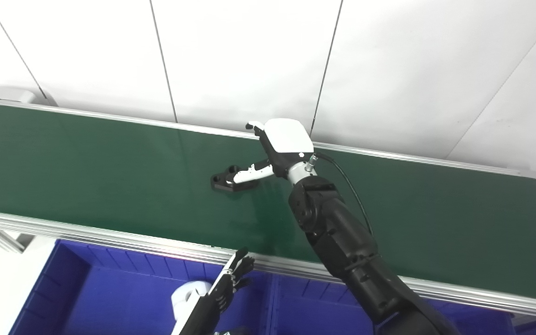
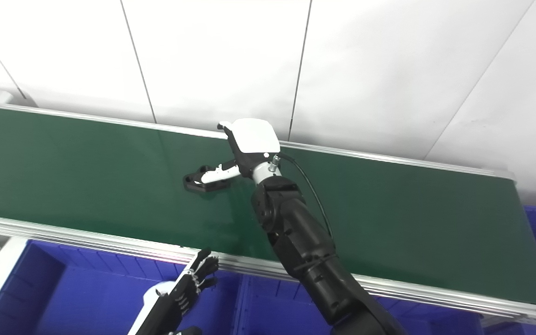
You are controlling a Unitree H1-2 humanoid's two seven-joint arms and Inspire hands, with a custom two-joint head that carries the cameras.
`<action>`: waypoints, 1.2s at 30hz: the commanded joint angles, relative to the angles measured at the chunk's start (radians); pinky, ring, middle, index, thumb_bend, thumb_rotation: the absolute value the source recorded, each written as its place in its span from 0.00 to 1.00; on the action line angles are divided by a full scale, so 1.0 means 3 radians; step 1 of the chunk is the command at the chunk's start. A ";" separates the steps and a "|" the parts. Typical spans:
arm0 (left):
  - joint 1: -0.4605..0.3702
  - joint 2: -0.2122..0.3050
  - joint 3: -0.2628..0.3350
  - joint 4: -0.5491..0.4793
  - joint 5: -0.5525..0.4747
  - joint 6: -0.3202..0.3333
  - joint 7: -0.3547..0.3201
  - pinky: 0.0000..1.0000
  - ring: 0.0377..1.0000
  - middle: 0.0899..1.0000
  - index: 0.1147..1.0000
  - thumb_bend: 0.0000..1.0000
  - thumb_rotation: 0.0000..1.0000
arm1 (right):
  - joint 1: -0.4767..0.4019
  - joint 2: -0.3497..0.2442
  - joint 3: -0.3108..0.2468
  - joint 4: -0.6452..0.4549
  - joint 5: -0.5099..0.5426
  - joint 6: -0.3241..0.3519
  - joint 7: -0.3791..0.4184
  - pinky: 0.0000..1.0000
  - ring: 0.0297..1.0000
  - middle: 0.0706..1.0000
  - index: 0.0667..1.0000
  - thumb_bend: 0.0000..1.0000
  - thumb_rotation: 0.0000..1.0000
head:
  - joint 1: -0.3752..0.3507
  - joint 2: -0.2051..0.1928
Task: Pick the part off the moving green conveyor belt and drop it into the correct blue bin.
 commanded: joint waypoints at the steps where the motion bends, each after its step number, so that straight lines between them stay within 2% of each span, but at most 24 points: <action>1: 0.0034 -0.0029 -0.0046 -0.0098 0.0048 -0.0138 0.0036 0.86 0.92 0.94 0.97 0.78 0.75 | -0.0199 0.0052 0.0027 0.0103 0.0029 0.0023 -0.0103 0.46 0.59 0.78 0.83 0.95 0.67 | 0.0030 0.0005; 7: 0.0087 -0.0048 -0.0066 -0.0179 0.0118 -0.0077 0.0060 0.88 0.92 0.93 0.96 0.79 0.74 | -0.0307 0.0000 0.0177 0.0500 0.0020 0.0010 -0.0176 0.45 0.62 0.78 0.80 0.94 0.63 | 0.0044 0.0037; 12: 0.0092 -0.0020 -0.0088 -0.0218 0.0069 -0.0033 0.0027 0.89 0.94 0.95 0.97 0.78 0.73 | -0.0316 -0.0101 0.0385 0.0561 -0.0045 0.0019 -0.0065 0.41 0.55 0.76 0.78 0.95 0.61 | 0.0047 0.0064; 17: 0.0092 0.0005 -0.0101 -0.0267 0.0063 0.0043 0.0012 0.89 0.94 0.94 0.97 0.79 0.74 | -0.0255 -0.0105 0.0481 0.0556 -0.0011 0.0057 0.0047 0.38 0.50 0.66 0.74 0.91 0.61 | 0.0062 0.0077; 19: 0.0102 0.0013 -0.0106 -0.0305 0.0083 0.0108 0.0011 0.89 0.93 0.95 0.97 0.81 0.75 | -0.0176 -0.0071 0.0498 0.0584 0.0014 0.0042 -0.0014 0.33 0.45 0.59 0.71 0.88 0.58 | 0.0068 0.0086; 20: 0.0106 0.0015 -0.0108 -0.0311 0.0089 0.0123 0.0014 0.89 0.94 0.95 0.97 0.81 0.75 | -0.0144 -0.0057 0.0503 0.0607 0.0031 0.0021 -0.0056 0.31 0.41 0.54 0.66 0.82 0.55 | 0.0068 0.0086; 23: 0.0105 0.0015 -0.0114 -0.0289 0.0076 0.0092 0.0021 0.89 0.94 0.95 0.97 0.81 0.75 | -0.0079 -0.0020 0.0509 0.0680 0.0078 -0.0037 -0.0195 0.28 0.36 0.46 0.59 0.75 0.52 | 0.0093 0.0103; 24: 0.0102 0.0016 -0.0117 -0.0283 0.0072 0.0078 0.0019 0.89 0.94 0.95 0.97 0.80 0.74 | -0.0058 -0.0007 0.0499 0.0693 0.0106 -0.0047 -0.0241 0.24 0.30 0.37 0.54 0.69 0.45 | 0.0093 0.0103; 25: 0.0101 0.0015 -0.0118 -0.0288 0.0070 0.0091 0.0019 0.89 0.94 0.95 0.97 0.80 0.74 | -0.0033 0.0009 0.0489 0.0719 0.0139 -0.0067 -0.0297 0.23 0.28 0.35 0.52 0.67 0.44 | 0.0093 0.0103; 26: 0.0101 0.0015 -0.0119 -0.0292 0.0070 0.0103 0.0019 0.89 0.94 0.95 0.97 0.80 0.74 | -0.0020 0.0019 0.0487 0.0739 0.0164 -0.0080 -0.0337 0.20 0.24 0.31 0.48 0.57 0.28 | 0.0093 0.0103; 27: 0.0101 0.0012 -0.0121 -0.0290 0.0069 0.0100 0.0021 0.89 0.94 0.95 0.97 0.80 0.73 | -0.0002 0.0027 0.0493 0.0760 0.0184 -0.0102 -0.0389 0.19 0.23 0.30 0.46 0.54 0.21 | 0.0090 0.0111; 30: 0.0096 0.0024 -0.0133 -0.0289 0.0089 0.0087 0.0014 0.88 0.94 0.95 0.98 0.79 0.74 | 0.0056 0.0048 0.0520 0.0788 0.0249 -0.0145 -0.0505 0.16 0.19 0.24 0.44 0.51 0.16 | 0.0093 0.0112; 32: 0.0100 0.0028 -0.0137 -0.0304 0.0096 0.0111 0.0014 0.88 0.94 0.96 0.98 0.79 0.74 | 0.0075 0.0053 0.0551 0.0785 0.0273 -0.0136 -0.0519 0.15 0.19 0.24 0.44 0.51 0.16 | 0.0096 0.0116; 34: 0.0111 0.0025 -0.0142 -0.0338 0.0088 0.0165 0.0017 0.88 0.93 0.95 0.97 0.80 0.72 | 0.0106 0.0066 0.0605 0.0799 0.0276 -0.0137 -0.0534 0.18 0.23 0.29 0.44 0.51 0.16 | 0.0104 0.0125; 36: 0.0125 0.0025 -0.0146 -0.0385 0.0087 0.0234 0.0017 0.87 0.93 0.95 0.97 0.81 0.72 | 0.0132 0.0077 0.0645 0.0821 0.0282 -0.0152 -0.0583 0.18 0.23 0.28 0.44 0.51 0.16 | 0.0101 0.0125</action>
